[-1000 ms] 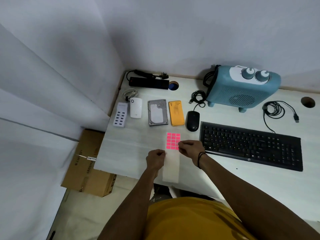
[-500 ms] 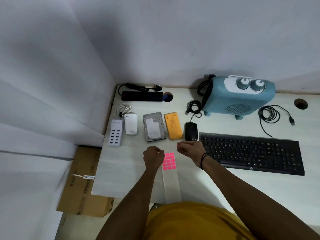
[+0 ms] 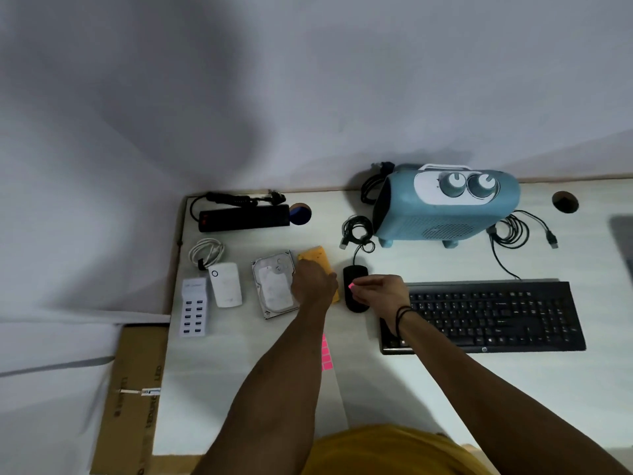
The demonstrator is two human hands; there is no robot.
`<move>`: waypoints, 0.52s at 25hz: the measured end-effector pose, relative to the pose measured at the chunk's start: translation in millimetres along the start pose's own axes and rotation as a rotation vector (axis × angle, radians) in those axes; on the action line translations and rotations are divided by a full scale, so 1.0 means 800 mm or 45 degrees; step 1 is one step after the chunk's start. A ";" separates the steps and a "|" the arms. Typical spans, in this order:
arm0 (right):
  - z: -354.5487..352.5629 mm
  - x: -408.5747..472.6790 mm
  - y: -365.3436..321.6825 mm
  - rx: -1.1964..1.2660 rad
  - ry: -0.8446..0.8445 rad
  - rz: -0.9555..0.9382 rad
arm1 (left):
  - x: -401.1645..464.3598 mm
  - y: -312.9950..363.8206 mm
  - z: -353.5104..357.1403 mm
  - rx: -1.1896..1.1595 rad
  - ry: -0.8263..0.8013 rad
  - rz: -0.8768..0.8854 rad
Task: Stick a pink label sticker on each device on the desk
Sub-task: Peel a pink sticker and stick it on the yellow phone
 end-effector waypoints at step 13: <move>-0.002 0.019 -0.033 0.090 -0.033 -0.068 | 0.011 -0.004 -0.024 -1.201 -0.337 -0.155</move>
Point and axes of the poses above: each hand's wrist, its own x-axis towards the middle knuckle, its own z-axis out of the palm, y = z × x, the point moved 6 cm from there along x, towards the middle knuckle, and after that the axes turned 4 degrees about -y, right-handed, at the moved point
